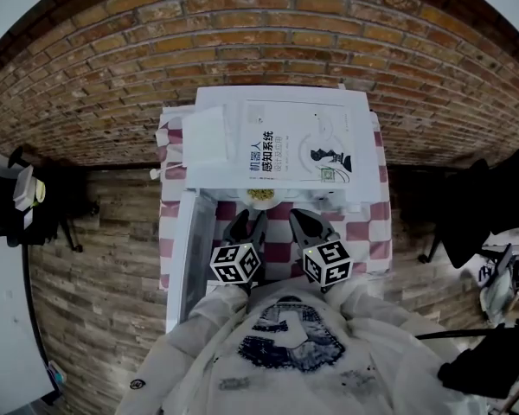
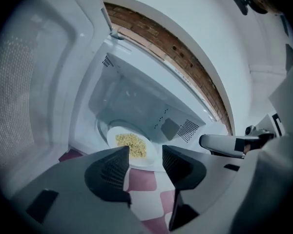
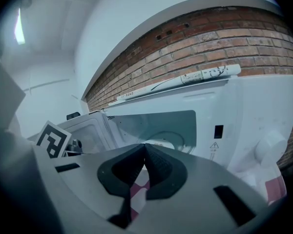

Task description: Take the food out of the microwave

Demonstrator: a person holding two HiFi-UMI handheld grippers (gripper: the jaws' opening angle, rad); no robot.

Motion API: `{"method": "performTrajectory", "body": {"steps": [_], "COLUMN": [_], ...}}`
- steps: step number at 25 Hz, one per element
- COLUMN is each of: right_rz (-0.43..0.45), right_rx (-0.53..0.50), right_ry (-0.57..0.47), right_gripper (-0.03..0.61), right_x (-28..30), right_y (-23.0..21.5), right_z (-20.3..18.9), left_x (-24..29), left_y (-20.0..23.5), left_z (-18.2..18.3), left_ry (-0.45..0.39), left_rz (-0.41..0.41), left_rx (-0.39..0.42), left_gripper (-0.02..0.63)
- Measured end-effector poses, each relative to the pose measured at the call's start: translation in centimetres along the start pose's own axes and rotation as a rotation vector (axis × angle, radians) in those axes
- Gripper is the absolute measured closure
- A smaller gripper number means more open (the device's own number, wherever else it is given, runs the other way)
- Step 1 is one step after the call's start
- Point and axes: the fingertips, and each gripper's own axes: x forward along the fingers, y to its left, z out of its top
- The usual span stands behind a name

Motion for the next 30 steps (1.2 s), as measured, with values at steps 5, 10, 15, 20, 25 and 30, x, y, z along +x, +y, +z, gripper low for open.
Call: {"method": "performTrajectory", "body": {"steps": [5,10,15,20,25,30], "right_rz": [-0.001,-0.001,-0.001,-0.01,-0.027,-0.033], "right_rx": [-0.004,-0.004,0.002,0.013,0.033,0.042], "right_ry": [0.013,0.019,0.03,0.039,0.053,0.062], "right_gripper": [0.565,0.565,0.565,0.565,0.565,0.565], "right_x": [0.0,-0.1,-0.1,-0.3,-0.8,-1.0], "right_y": [0.1,0.0,-0.2,-0.9,-1.8,-2.3], "right_z": [0.0,-0.1,-0.2,-0.5,-1.0,-1.1], "left_x": [0.9,1.6,2.2,2.9,3.8,4.5], "left_y": [1.0,1.4,2.2,3.1,3.3,3.4], "left_z": [-1.2,-2.1,-2.5,-3.6,-3.8,-3.8], "left_ry": [0.017,0.026,0.023,0.02,0.002,-0.022], "left_rz": [-0.023,-0.044,-0.046,-0.058,-0.104,-0.141], "left_rx": [-0.157,-0.266,-0.335,-0.452,-0.554,-0.668], "left_gripper": [0.334,0.268,0.268,0.272,0.273,0.28]}}
